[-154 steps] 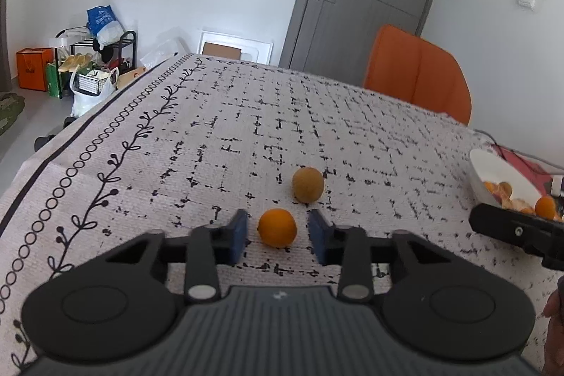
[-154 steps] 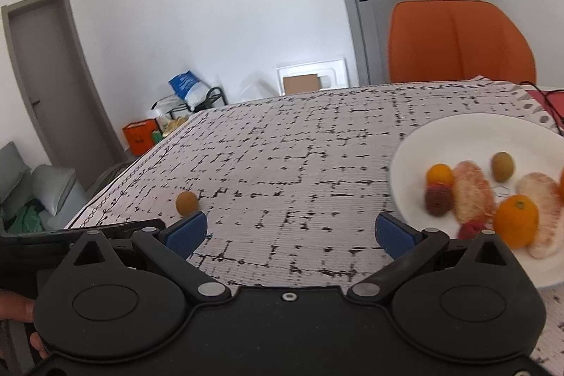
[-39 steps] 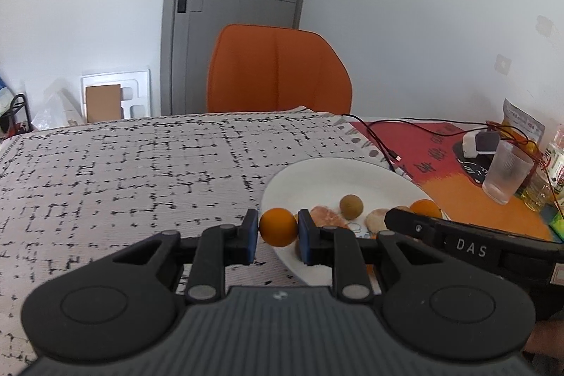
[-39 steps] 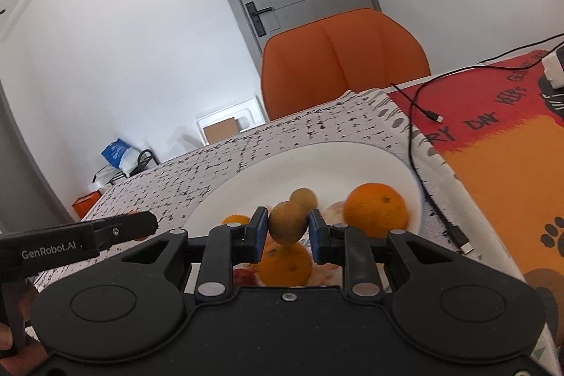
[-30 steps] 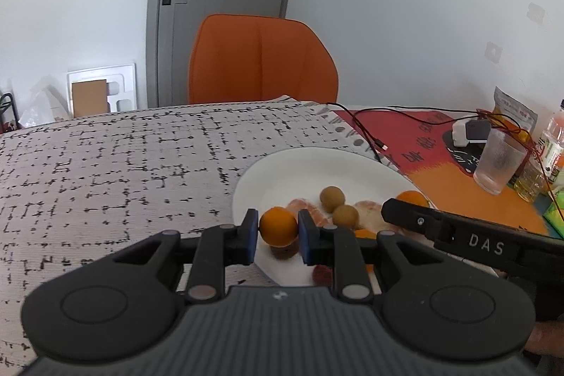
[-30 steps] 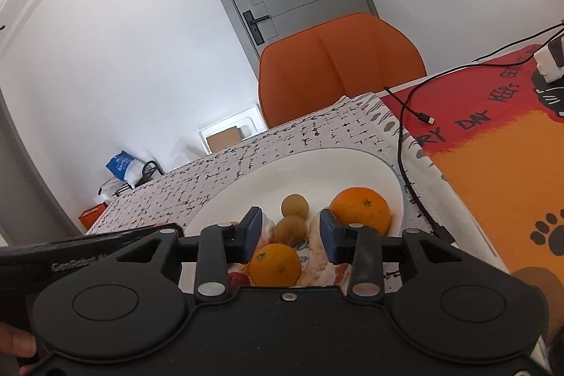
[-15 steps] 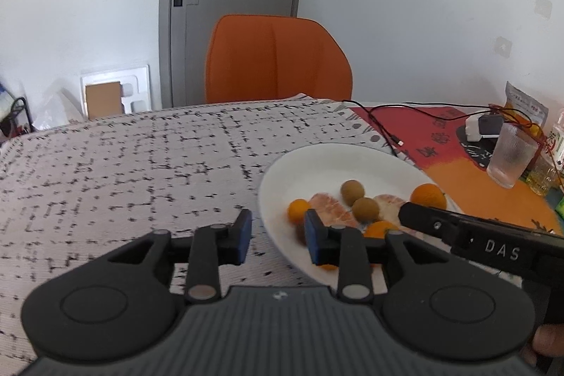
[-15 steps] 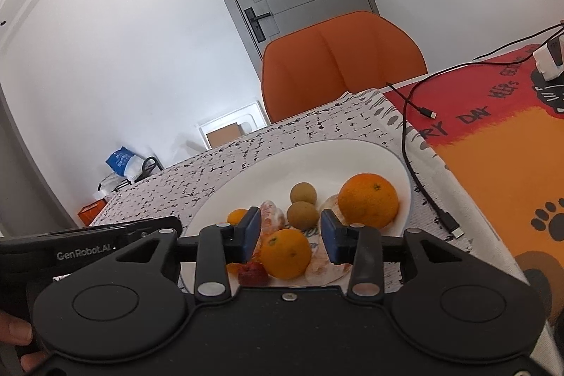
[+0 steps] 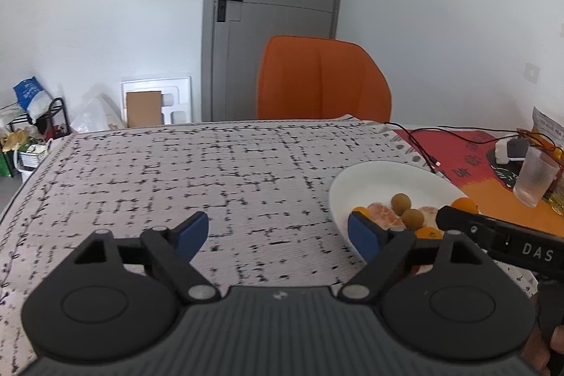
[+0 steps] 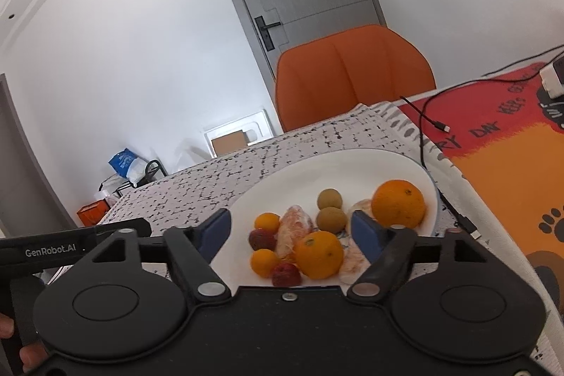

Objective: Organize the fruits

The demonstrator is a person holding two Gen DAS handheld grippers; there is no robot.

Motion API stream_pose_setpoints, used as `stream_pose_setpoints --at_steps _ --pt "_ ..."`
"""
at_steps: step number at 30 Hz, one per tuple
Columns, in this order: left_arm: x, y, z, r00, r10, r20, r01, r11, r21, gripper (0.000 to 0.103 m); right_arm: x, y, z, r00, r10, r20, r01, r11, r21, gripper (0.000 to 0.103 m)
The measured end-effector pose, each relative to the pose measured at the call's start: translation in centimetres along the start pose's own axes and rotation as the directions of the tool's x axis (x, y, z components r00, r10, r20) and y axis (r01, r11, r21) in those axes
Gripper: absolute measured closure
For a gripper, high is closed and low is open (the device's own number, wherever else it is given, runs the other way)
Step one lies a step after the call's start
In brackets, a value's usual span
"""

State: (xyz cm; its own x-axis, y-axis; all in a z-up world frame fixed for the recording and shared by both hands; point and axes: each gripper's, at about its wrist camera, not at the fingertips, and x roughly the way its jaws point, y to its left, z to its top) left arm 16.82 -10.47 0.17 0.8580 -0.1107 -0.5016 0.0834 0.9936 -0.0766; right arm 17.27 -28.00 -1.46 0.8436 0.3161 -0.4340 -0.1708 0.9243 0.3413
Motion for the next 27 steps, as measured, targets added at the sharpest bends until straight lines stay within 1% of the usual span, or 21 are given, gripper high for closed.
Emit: stream_pose_setpoints --at_steps 1,2,3,4,9,13,17,21,25,27 --pt "-0.1 0.1 0.0 1.000 0.008 0.001 -0.008 1.000 -0.002 0.016 -0.1 0.3 0.0 1.000 0.000 0.001 0.000 1.000 -0.007 0.021" --pt "-0.4 0.5 -0.1 1.000 0.021 0.001 -0.021 1.000 -0.006 0.013 -0.2 0.6 -0.1 1.000 -0.002 0.001 0.002 1.000 -0.013 0.018" --pt "-0.7 0.7 -0.1 1.000 0.030 0.002 -0.030 1.000 -0.010 0.011 -0.2 0.9 -0.1 1.000 -0.008 0.001 0.008 1.000 -0.022 0.014" --pt "-1.0 1.0 -0.2 0.999 0.034 0.007 -0.034 0.999 -0.014 0.011 -0.4 1.3 -0.1 1.000 -0.015 0.002 0.015 0.999 -0.031 0.010" --pt "-2.6 2.3 -0.7 0.997 0.066 0.041 -0.065 0.998 -0.011 0.007 -0.7 2.7 -0.2 0.999 -0.038 0.009 0.039 0.997 -0.072 0.000" --pt "-3.4 3.2 -1.0 0.995 0.087 0.055 -0.087 0.996 -0.007 0.007 -0.5 3.3 -0.5 1.000 -0.025 -0.006 0.025 0.997 -0.074 0.000" --pt "-3.8 4.3 -1.4 0.993 0.102 0.062 -0.099 0.994 -0.041 0.007 -0.1 3.9 -0.8 0.999 -0.020 -0.032 0.018 0.997 -0.080 0.000" --pt "-4.1 5.6 -1.6 0.990 0.129 0.061 -0.124 0.989 -0.074 0.007 -0.2 5.0 -0.8 0.999 -0.016 -0.032 0.012 0.995 -0.098 0.000" --pt "-5.1 6.7 -1.7 0.988 0.138 0.075 -0.132 0.988 -0.082 0.006 -0.7 6.1 -0.7 0.999 -0.011 -0.033 0.007 0.993 -0.120 0.000" --pt "-5.5 7.3 -1.8 0.988 0.138 0.066 -0.131 0.986 -0.099 0.006 -0.9 6.7 -0.7 0.999 -0.012 -0.037 0.007 0.991 -0.131 0.000"
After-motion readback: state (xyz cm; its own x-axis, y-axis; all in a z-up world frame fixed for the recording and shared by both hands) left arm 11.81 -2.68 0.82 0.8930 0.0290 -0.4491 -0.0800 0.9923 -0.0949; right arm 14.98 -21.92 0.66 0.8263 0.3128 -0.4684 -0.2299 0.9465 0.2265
